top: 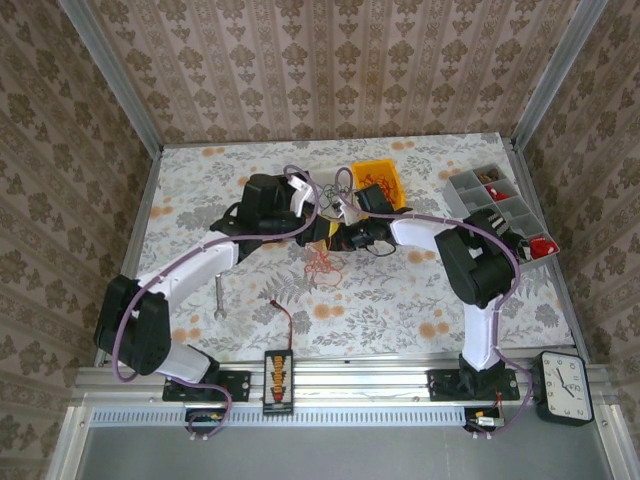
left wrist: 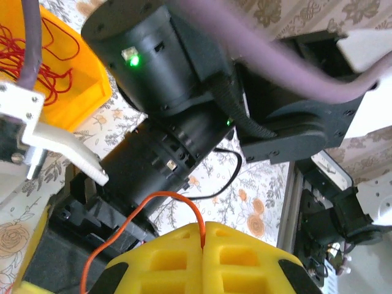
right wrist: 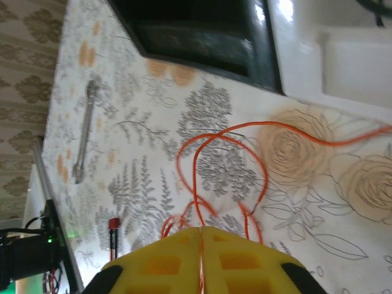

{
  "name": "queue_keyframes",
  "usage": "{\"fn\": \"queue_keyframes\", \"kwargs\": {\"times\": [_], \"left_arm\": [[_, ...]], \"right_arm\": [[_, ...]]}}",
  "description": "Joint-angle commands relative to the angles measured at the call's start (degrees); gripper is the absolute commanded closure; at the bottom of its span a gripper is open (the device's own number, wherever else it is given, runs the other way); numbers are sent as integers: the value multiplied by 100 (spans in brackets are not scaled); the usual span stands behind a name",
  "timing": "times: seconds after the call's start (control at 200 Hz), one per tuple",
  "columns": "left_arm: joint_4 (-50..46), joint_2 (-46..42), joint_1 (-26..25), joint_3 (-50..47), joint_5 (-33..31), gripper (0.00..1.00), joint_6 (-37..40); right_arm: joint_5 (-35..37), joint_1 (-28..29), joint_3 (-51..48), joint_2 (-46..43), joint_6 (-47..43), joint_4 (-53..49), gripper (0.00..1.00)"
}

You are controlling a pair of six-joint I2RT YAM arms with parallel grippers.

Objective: Untangle the cables

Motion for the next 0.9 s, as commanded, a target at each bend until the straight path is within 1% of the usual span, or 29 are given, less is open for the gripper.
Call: {"fn": "queue_keyframes", "kwargs": {"times": [0.0, 0.09, 0.195, 0.36, 0.43, 0.495, 0.535, 0.58, 0.64, 0.705, 0.805, 0.895], "left_arm": [[576, -408, 128, -56, -108, 100, -303], [716, -629, 253, -111, -287, 100, -408], [801, -829, 377, -100, -440, 100, -491], [402, -825, 388, 99, -524, 100, -223], [418, -838, 392, 59, -671, 100, -201], [467, -792, 397, 47, -636, 100, -210], [457, -737, 388, 53, -572, 100, -227], [465, -676, 371, 48, -515, 100, -252], [462, -610, 337, 34, -484, 100, -241], [459, -564, 302, 16, -494, 100, -219], [487, -514, 266, 0, -511, 100, -218], [496, -474, 218, 6, -526, 100, -209]], "right_arm": [[755, 19, 209, 106, -155, -668, 97], [1204, 2, 205, 100, -285, -1034, 100], [1533, -25, 64, 11, -387, -1325, 100], [2061, -167, -436, -539, -504, -1411, 97], [2312, -290, -624, -759, -439, -1505, 97], [2333, -390, -826, -998, -416, -1483, 95], [2306, -382, -968, -1191, -472, -1381, 92], [2223, -383, -1104, -1420, -526, -1261, 86], [1922, -370, -1213, -1694, -603, -1098, 76], [1734, -306, -1223, -1890, -669, -1030, 69], [1646, -171, -1070, -1941, -861, -1153, 58], [1541, -82, -905, -1779, -903, -1167, 53]]}}
